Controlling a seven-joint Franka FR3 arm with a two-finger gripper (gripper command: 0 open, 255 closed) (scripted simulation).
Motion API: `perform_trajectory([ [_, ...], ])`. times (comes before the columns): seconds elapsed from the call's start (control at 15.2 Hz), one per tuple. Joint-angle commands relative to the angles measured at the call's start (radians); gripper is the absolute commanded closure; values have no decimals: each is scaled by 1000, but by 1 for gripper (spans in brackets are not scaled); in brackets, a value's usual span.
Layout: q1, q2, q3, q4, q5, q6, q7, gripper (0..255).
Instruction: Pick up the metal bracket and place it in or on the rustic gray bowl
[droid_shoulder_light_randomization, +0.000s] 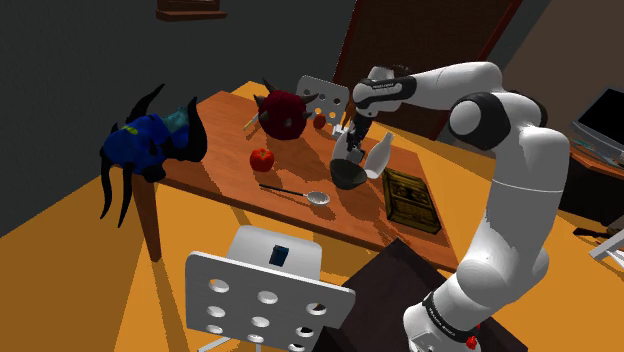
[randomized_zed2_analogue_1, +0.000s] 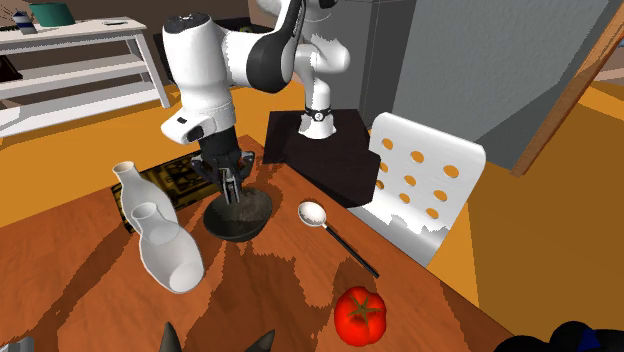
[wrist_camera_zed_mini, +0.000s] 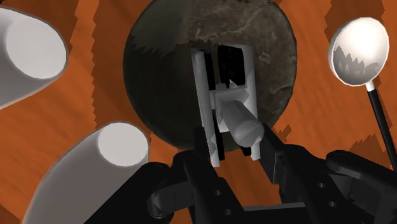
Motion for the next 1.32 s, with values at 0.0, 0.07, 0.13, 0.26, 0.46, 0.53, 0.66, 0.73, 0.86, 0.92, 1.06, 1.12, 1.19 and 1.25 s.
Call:
perform_trajectory([
  [0.0, -1, 12, 1, -10, 2, 22, -2, 255],
  [0.07, -1, 17, 2, -16, 4, 33, -2, 255],
  [0.13, -2, 23, 2, -21, 5, 44, -3, 255],
  [0.26, -2, 34, 4, -32, 7, 66, -4, 255],
  [0.46, -3, 52, 6, -46, 11, 98, -6, 255],
  [0.53, -3, 52, 6, -46, 11, 98, -6, 255],
  [0.66, -3, 52, 6, -45, 11, 98, -6, 255],
  [0.73, -3, 52, 6, -45, 11, 98, -6, 255],
  [0.86, -3, 52, 6, -45, 11, 98, -6, 255],
  [0.92, -3, 52, 6, -45, 11, 98, -6, 255],
  [1.06, -3, 52, 6, -45, 11, 98, -6, 0],
  [1.12, -3, 52, 6, -45, 11, 98, -6, 0],
  [1.19, -3, 52, 6, -45, 11, 98, -6, 0],
  [1.25, -3, 52, 6, -45, 11, 98, -6, 0],
])
